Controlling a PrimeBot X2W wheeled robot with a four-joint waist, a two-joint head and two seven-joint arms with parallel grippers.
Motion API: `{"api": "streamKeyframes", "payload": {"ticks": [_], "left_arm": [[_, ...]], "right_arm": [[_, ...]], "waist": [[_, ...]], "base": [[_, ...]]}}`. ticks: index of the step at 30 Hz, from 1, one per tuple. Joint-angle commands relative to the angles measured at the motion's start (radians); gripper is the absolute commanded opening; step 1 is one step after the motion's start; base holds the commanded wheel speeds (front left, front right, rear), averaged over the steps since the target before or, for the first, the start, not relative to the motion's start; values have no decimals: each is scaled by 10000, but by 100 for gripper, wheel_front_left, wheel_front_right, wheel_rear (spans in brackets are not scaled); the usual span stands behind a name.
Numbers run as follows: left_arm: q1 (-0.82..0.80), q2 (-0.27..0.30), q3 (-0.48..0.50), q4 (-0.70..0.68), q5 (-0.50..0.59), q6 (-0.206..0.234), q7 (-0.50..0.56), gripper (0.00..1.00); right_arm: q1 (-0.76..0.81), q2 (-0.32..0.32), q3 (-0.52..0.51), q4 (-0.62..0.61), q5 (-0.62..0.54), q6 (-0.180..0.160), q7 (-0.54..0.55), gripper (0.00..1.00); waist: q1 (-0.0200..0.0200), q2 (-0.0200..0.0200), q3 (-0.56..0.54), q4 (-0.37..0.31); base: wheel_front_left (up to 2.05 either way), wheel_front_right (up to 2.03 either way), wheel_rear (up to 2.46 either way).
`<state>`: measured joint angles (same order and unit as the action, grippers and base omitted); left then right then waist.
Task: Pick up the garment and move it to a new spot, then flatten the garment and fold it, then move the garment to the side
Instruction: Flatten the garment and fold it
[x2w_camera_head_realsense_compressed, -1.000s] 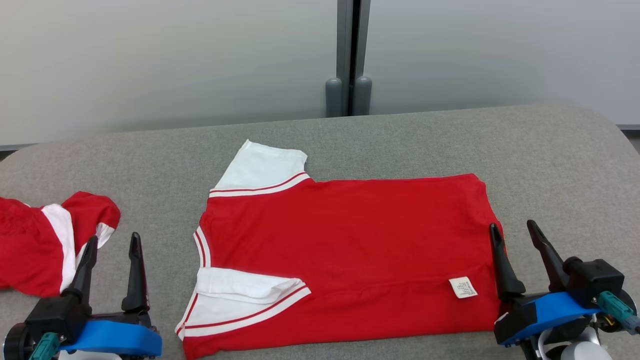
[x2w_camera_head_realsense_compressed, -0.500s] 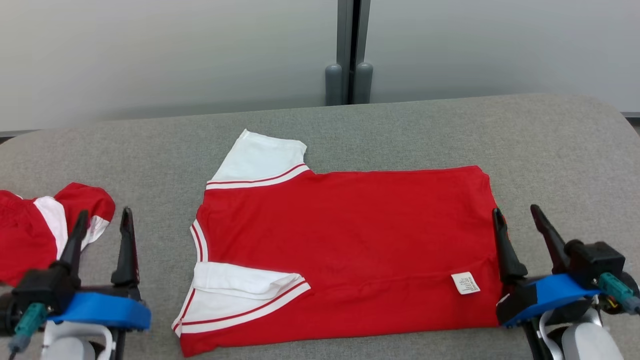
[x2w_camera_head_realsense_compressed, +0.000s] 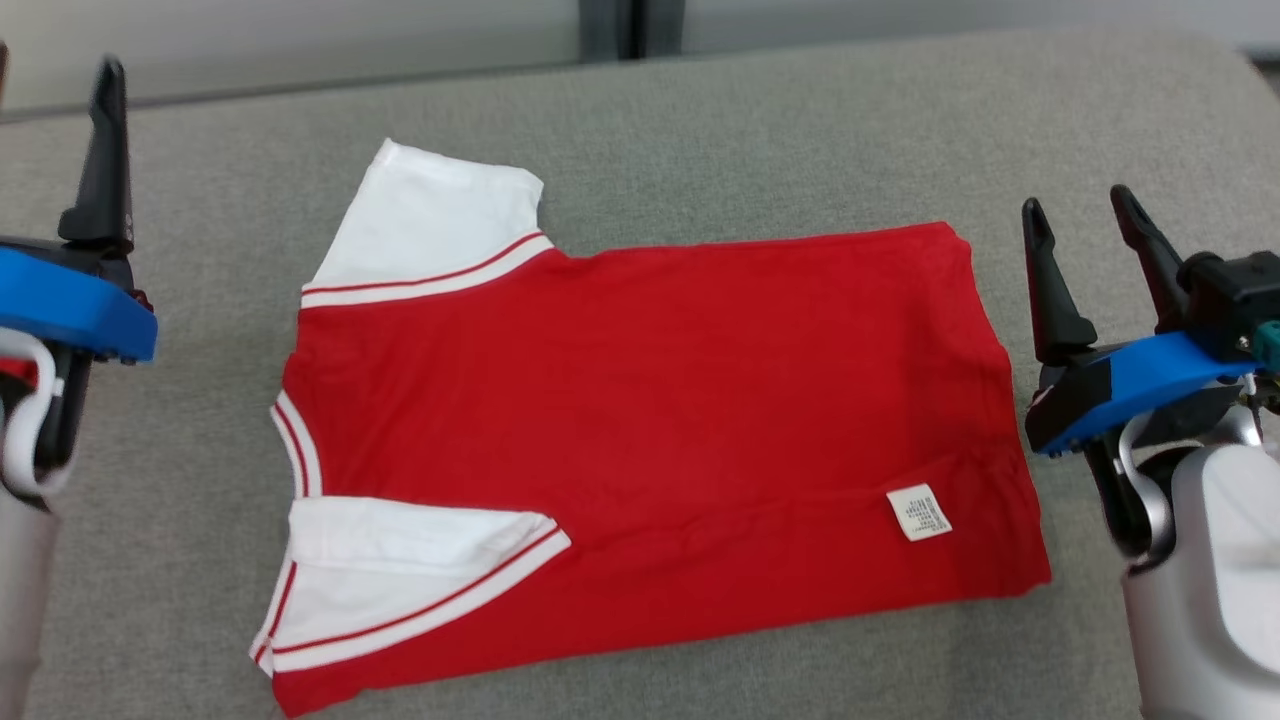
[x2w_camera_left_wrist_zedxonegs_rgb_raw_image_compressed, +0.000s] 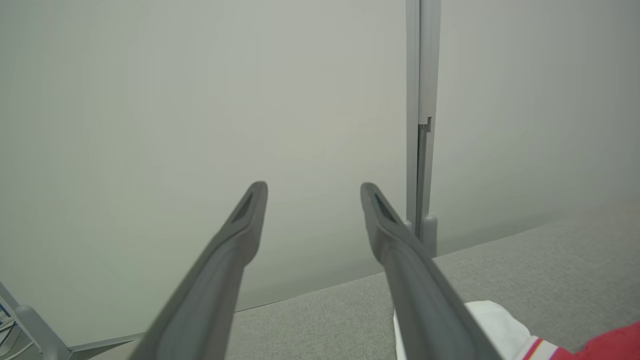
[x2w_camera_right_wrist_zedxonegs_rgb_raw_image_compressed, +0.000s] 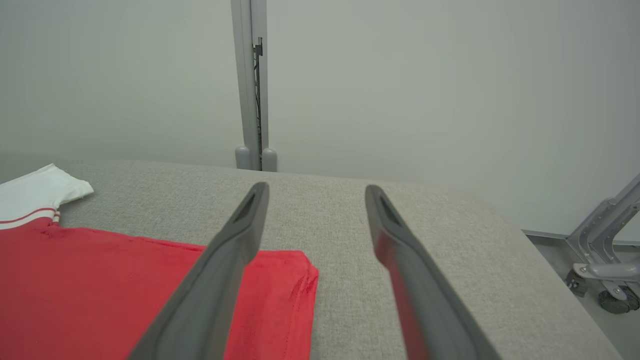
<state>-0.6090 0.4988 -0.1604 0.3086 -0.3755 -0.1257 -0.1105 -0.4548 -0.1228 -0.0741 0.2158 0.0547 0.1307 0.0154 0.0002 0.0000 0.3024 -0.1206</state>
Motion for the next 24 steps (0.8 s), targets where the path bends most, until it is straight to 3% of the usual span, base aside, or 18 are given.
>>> {"api": "streamKeyframes", "payload": {"ticks": [1,12,24], "left_arm": [[-444,139,-161,66,-107,-54,114,100],[-3548,1599,-3157,1135,-2172,-52,1587,100],[-5096,2056,-5890,2860,-4039,-53,2545,100]], "right_arm": [[-322,28,19,-26,93,-1,-4,100],[-1517,248,597,-30,153,1,341,100],[-2187,505,1072,254,254,1,102,100]], "waist": [[-2,0,309,60],[-2,0,2143,-793],[-2,0,2968,-1557]], "base": [[0,0,0],[0,0,0],[0,0,0]]}}
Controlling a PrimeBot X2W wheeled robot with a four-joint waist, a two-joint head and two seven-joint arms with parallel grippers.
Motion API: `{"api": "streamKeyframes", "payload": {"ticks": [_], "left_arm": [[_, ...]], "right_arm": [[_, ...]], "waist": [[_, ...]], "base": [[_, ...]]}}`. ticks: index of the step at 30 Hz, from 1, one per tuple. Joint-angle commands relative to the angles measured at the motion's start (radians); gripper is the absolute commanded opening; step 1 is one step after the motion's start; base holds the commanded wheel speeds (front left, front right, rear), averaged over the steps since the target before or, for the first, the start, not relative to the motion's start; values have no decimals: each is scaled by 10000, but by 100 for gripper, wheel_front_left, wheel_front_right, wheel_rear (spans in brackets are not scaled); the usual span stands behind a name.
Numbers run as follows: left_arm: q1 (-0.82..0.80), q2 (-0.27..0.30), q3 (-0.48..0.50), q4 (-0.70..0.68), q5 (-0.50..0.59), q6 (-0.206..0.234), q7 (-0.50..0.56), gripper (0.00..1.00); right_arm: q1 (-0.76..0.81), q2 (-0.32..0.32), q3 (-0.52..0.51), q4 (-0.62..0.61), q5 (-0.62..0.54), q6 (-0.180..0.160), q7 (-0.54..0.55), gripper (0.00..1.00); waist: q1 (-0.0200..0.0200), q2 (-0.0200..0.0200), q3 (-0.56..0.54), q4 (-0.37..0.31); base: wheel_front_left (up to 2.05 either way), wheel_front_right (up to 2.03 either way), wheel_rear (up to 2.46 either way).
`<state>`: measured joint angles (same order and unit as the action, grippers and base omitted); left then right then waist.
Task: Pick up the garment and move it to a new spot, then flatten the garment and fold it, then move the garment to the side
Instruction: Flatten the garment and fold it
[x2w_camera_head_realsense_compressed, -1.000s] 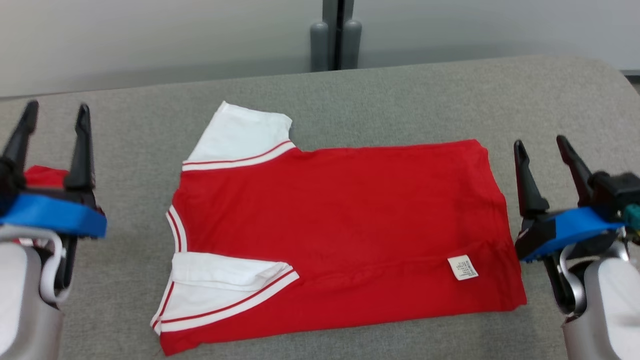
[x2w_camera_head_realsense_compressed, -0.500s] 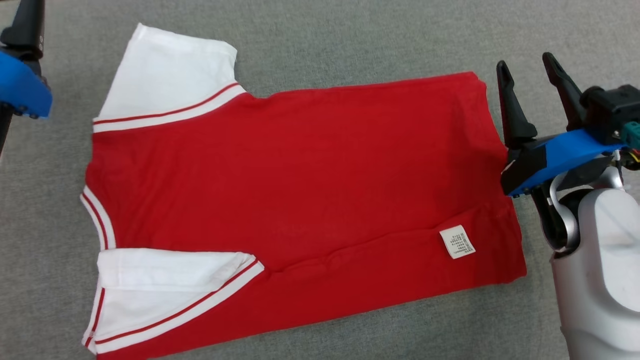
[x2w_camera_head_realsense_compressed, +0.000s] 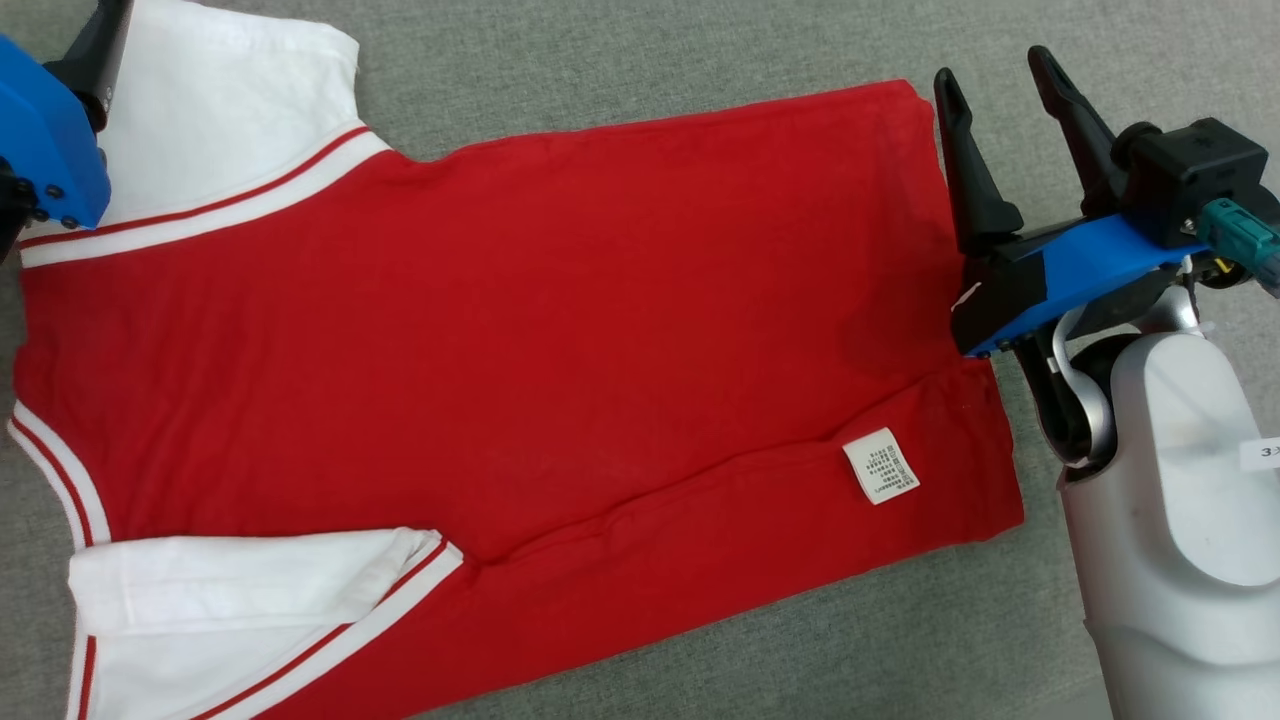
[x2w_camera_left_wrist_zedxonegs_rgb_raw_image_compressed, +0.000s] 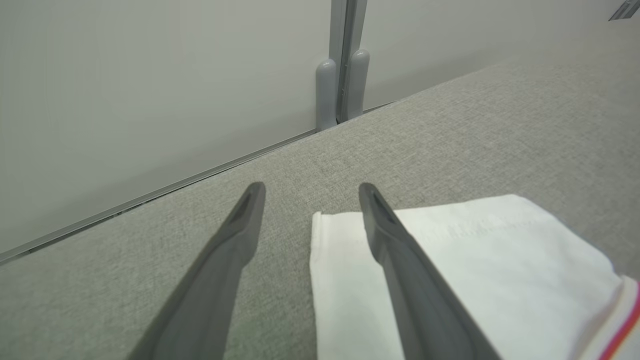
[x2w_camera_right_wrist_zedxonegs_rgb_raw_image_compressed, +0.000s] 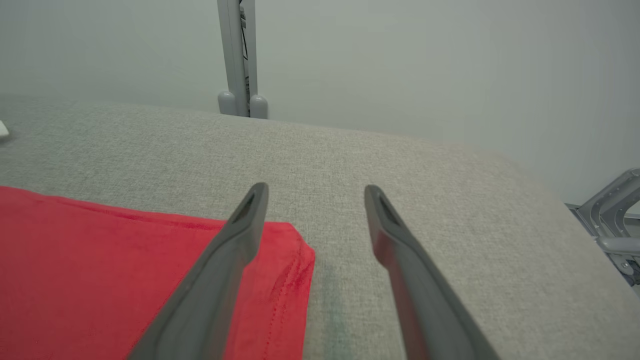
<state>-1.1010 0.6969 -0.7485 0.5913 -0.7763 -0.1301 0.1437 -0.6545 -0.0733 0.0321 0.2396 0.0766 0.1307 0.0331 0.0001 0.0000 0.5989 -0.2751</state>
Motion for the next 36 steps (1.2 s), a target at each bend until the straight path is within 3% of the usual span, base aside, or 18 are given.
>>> {"api": "streamKeyframes", "payload": {"ticks": [1,13,14,15,16,36], "left_arm": [[-226,123,-171,132,-214,-9,86,100],[-390,265,-2008,609,-2103,-20,1428,100],[-394,258,-2121,557,-2303,-22,1545,71],[-452,257,-2228,513,-2417,-22,1640,30],[-527,292,-2373,475,-2441,-22,1655,0],[-1598,58,-3872,574,-2882,-13,-118,0]], "right_arm": [[-221,25,30,39,31,1,-87,100],[-381,129,175,338,71,1,-79,100],[-416,125,189,383,85,1,-11,100],[-451,110,214,442,112,1,32,100],[-487,87,239,496,140,1,91,100],[-1368,-821,1105,2460,870,1,2312,100]], "waist": [[-1,0,42,-66],[-1,0,226,-308],[-1,0,220,-307],[-1,0,214,-304],[-1,0,204,-301],[-1,0,-210,302]], "base": [[0,0,0],[0,0,0],[0,0,0],[0,0,0],[0,0,0],[0,0,0]]}}
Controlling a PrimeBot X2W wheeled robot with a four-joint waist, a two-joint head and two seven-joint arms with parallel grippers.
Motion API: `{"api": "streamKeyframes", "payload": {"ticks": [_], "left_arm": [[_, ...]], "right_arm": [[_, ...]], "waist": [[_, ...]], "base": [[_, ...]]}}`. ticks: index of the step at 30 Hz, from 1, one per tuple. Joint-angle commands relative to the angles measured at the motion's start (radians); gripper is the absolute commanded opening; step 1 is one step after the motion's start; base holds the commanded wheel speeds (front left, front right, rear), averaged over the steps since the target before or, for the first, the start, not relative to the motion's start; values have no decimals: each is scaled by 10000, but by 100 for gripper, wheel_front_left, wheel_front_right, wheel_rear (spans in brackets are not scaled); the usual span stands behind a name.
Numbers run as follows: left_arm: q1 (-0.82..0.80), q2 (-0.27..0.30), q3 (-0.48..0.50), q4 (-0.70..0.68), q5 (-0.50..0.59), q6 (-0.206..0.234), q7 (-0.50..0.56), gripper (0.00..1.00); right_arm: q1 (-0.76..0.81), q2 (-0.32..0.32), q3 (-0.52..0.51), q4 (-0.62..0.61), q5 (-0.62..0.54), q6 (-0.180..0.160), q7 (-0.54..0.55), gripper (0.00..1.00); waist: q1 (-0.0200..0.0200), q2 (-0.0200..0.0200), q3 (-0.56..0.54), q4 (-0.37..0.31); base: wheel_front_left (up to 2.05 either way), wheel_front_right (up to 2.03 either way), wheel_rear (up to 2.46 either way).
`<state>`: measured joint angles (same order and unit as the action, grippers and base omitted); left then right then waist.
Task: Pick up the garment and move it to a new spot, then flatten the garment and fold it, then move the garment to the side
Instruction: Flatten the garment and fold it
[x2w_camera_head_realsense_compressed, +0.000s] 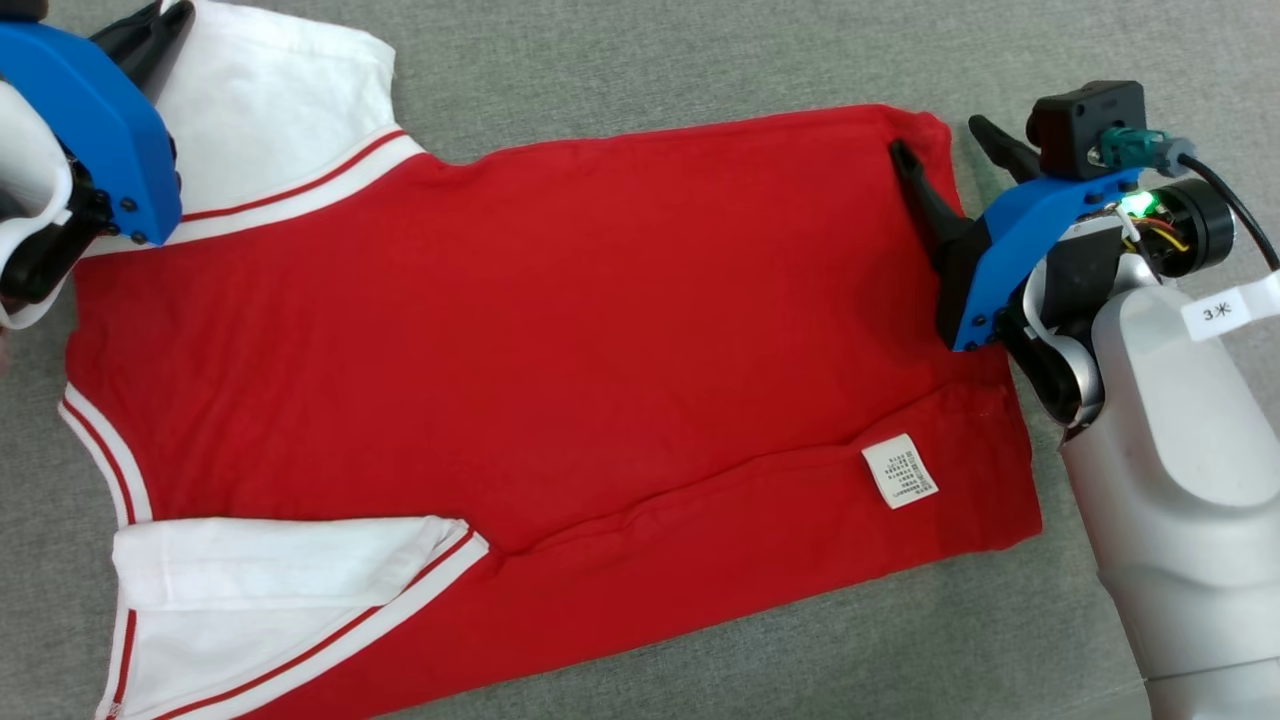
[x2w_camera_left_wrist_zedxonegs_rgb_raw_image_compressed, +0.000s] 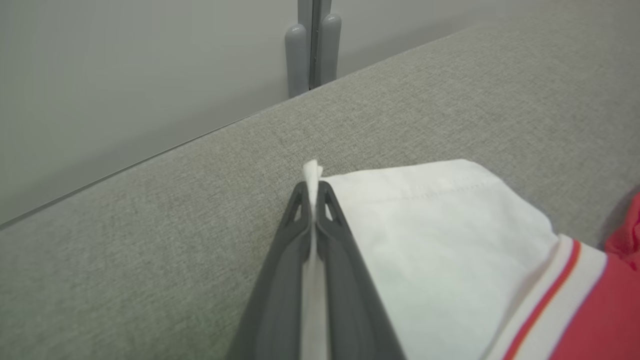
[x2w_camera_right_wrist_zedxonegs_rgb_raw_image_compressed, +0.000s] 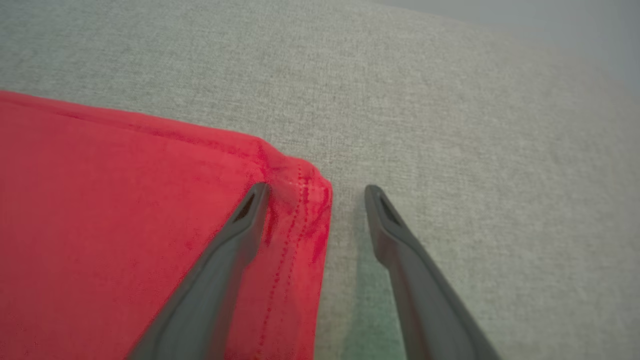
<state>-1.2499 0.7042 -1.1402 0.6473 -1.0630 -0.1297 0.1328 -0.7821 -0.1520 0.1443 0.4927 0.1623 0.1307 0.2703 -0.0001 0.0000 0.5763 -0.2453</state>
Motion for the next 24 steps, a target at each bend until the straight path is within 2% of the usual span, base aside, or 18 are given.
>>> {"api": "streamKeyframes", "payload": {"ticks": [1,4,5,6,7,12,24], "left_arm": [[-130,-52,-23,10,-34,-17,-63,0],[-267,-120,-226,-1,-167,-17,-290,0],[-302,-140,-269,-9,-206,-17,-364,0],[-324,-168,-316,-18,-248,-17,-438,0],[-340,-196,-384,-30,-290,-17,-510,0],[-442,-296,-616,-49,-485,-17,-923,0],[280,-222,-948,-614,-847,-17,-2480,0]], "right_arm": [[-199,-57,39,89,97,1,30,100],[-423,-39,144,588,393,1,212,100],[-476,-98,196,755,424,1,295,80],[-525,-102,223,887,520,1,320,25],[-572,-93,256,1013,605,1,323,0],[-737,-248,354,1297,929,-1,-16,0],[-378,-550,281,1931,981,-1,-1925,0]], "waist": [[1,0,23,51],[1,0,18,174],[1,0,11,219],[1,0,2,258],[1,0,-9,298],[1,0,-161,457],[1,0,-1313,948]], "base": [[0,0,0],[0,0,0],[0,0,0],[0,0,0],[0,0,0],[0,0,0],[0,0,0]]}}
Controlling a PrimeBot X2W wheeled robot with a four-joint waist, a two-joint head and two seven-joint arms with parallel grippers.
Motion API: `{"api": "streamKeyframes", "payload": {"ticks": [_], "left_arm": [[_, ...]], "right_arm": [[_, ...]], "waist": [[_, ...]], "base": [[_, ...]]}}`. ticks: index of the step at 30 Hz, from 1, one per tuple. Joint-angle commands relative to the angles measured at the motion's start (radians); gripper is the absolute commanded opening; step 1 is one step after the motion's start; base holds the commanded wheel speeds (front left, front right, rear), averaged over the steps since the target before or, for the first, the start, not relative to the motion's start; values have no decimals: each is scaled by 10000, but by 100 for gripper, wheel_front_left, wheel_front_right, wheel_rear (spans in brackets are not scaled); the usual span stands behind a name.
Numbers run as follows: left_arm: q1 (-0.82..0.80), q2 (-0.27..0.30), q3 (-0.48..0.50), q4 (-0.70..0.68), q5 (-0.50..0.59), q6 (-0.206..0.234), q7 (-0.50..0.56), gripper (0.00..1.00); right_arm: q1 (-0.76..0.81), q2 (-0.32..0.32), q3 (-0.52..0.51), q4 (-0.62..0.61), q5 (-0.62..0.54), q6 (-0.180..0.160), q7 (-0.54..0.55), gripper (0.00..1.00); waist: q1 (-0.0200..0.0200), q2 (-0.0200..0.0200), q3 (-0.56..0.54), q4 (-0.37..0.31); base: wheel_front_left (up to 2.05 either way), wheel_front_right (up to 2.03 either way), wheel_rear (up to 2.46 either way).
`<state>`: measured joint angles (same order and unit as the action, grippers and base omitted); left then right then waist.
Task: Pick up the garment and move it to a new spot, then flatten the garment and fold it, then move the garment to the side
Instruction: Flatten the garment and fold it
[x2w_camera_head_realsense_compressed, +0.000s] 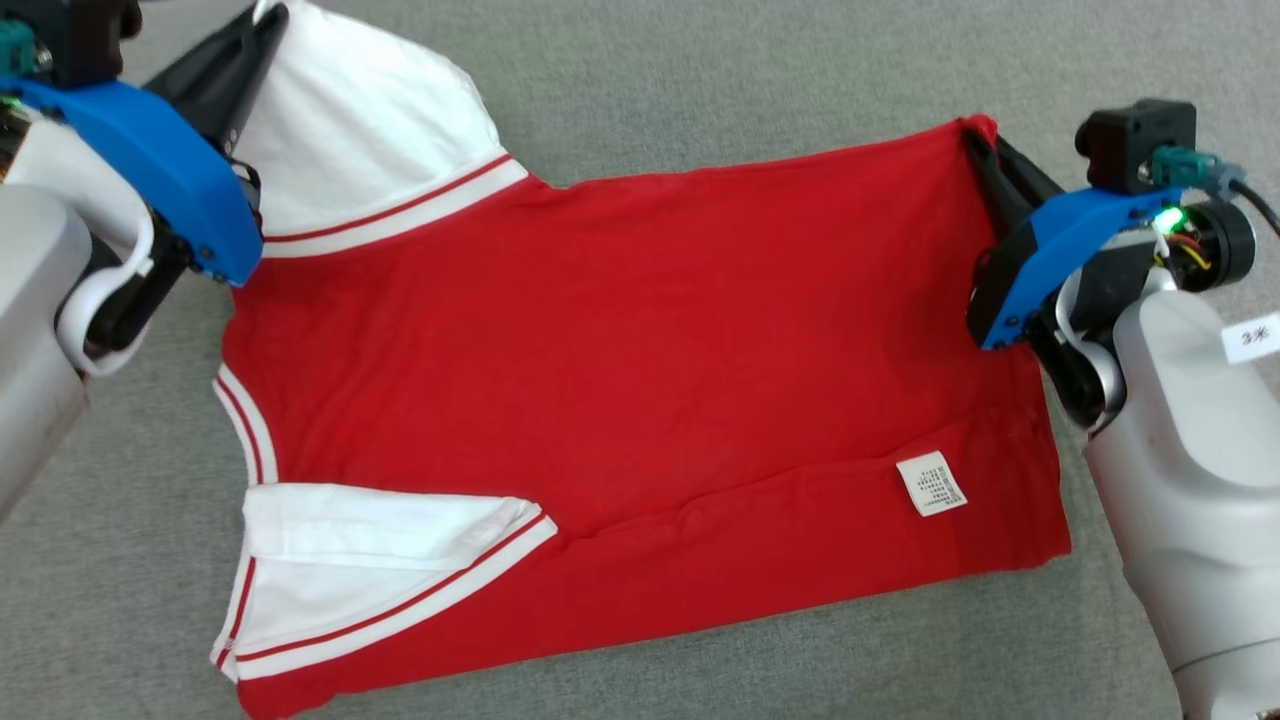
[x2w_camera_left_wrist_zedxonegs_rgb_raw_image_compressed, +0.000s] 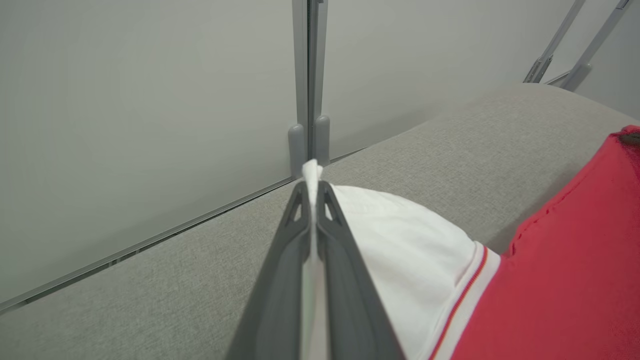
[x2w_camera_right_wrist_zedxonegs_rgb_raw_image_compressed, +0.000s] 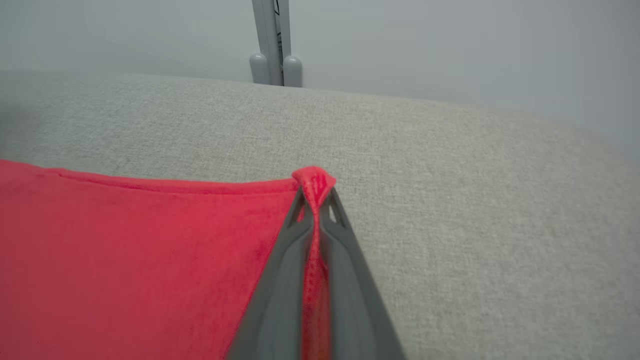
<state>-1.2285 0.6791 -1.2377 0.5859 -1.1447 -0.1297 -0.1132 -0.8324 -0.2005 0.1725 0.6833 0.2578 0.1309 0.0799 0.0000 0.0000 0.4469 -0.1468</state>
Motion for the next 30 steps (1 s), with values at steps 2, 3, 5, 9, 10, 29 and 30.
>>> {"api": "streamKeyframes", "payload": {"ticks": [2,3,5,9,10,29,30], "left_arm": [[330,92,-21,-210,-65,-17,-293,0],[460,130,-34,-305,-55,-17,-462,0],[775,215,-64,-554,-81,-16,-693,0],[1450,364,-102,-1119,-45,128,-1032,0],[1642,377,-112,-1302,-29,197,-1109,0],[5671,645,855,-3810,100,1839,-1523,0],[5864,593,954,-3868,144,1858,-1523,0]], "right_arm": [[300,-119,4,110,85,-2,-277,0],[402,-134,0,153,102,-2,-406,0],[622,-191,-3,232,180,-2,-601,0],[1054,-267,27,296,263,-1,-1029,0],[1171,-306,7,316,264,-2,-1142,0],[3400,-261,-37,186,561,-1,-2641,0],[3519,-273,-51,158,587,-1,-2705,0]], "waist": [[0,0,-247,61],[0,0,-375,110],[0,0,-585,198],[0,0,-945,342],[0,0,-1030,392],[0,0,-2164,830],[0,0,-2200,876]], "base": [[0,0,0],[0,0,0],[0,0,0],[0,0,0],[0,0,0],[0,0,0],[0,0,0]]}}
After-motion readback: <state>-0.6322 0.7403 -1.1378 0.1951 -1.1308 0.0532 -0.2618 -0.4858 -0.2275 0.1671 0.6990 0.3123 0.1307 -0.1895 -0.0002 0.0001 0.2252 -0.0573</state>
